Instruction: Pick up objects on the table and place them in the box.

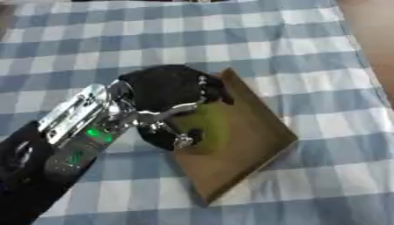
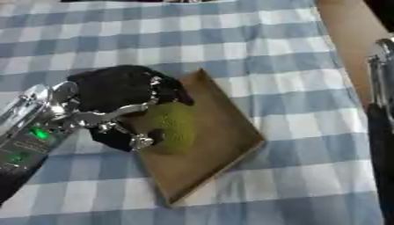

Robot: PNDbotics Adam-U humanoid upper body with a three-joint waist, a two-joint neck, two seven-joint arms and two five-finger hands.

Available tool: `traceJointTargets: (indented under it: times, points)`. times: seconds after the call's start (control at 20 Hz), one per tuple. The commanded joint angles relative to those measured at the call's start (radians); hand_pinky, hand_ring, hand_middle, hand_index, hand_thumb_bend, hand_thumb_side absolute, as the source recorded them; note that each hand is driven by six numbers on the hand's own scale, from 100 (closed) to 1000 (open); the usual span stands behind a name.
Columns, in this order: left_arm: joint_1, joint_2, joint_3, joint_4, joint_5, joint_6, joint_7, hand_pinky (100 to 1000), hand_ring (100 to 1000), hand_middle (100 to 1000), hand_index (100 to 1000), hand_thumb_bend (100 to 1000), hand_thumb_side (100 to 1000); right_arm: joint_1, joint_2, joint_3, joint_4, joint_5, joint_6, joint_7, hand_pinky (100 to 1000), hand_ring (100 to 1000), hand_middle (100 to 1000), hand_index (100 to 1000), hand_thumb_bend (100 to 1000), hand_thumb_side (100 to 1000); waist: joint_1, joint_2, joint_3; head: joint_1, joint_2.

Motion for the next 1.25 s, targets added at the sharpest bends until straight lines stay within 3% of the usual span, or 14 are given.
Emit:
traceJointTargets:
  times: [0.05,0.15,0.25,0.45,0.55,0.75,0.95,1.25]
  points:
    - [-0.011,0.04,0.06,-0.105,0.029,0.023,0.027,757,767,760,888,163,100,-0.01,-0.021,-0.009,-0.016,0.008,-0.001,-0.006,881,902,606,826,100,472,-0.003,-0.029,0.004,-0.002,-0.006]
    - [-0.004,0.053,0.093,-0.128,0.067,0.023,0.069,728,741,747,879,100,100,-0.01,-0.023,-0.011,-0.016,0.01,-0.002,-0.009,881,901,606,826,100,472,-0.004,-0.029,0.007,-0.006,-0.007]
    - [0.027,0.074,0.134,-0.134,0.159,0.0,0.164,649,670,701,876,100,100,-0.009,-0.025,-0.014,-0.016,0.012,-0.002,-0.013,881,901,606,826,100,472,-0.005,-0.029,0.011,-0.013,-0.008]
    - [0.133,0.122,0.238,-0.135,0.402,0.013,0.364,581,604,644,836,100,339,-0.008,-0.027,-0.018,-0.016,0.016,-0.003,-0.019,880,900,606,826,100,471,-0.01,-0.026,0.02,-0.026,-0.011]
    - [0.188,0.141,0.309,-0.135,0.483,0.036,0.462,565,589,628,823,100,414,-0.009,-0.029,-0.02,-0.016,0.018,-0.004,-0.023,880,899,607,825,100,470,-0.014,-0.024,0.023,-0.033,-0.012]
    - [0.276,0.162,0.446,-0.135,0.594,0.041,0.652,552,572,609,795,100,482,-0.009,-0.031,-0.024,-0.016,0.021,-0.004,-0.028,880,899,606,825,100,470,-0.021,-0.021,0.031,-0.043,-0.014]
    - [0.353,0.16,0.59,-0.135,0.712,-0.033,0.868,552,566,596,780,100,511,-0.009,-0.03,-0.029,-0.016,0.024,-0.005,-0.034,879,898,606,825,100,470,-0.033,-0.017,0.037,-0.052,-0.017]
    - [0.42,0.125,0.708,-0.135,0.816,-0.132,1.047,554,559,580,762,100,546,-0.01,-0.029,-0.036,-0.016,0.027,-0.006,-0.045,878,897,607,824,100,470,-0.049,-0.012,0.044,-0.058,-0.024]
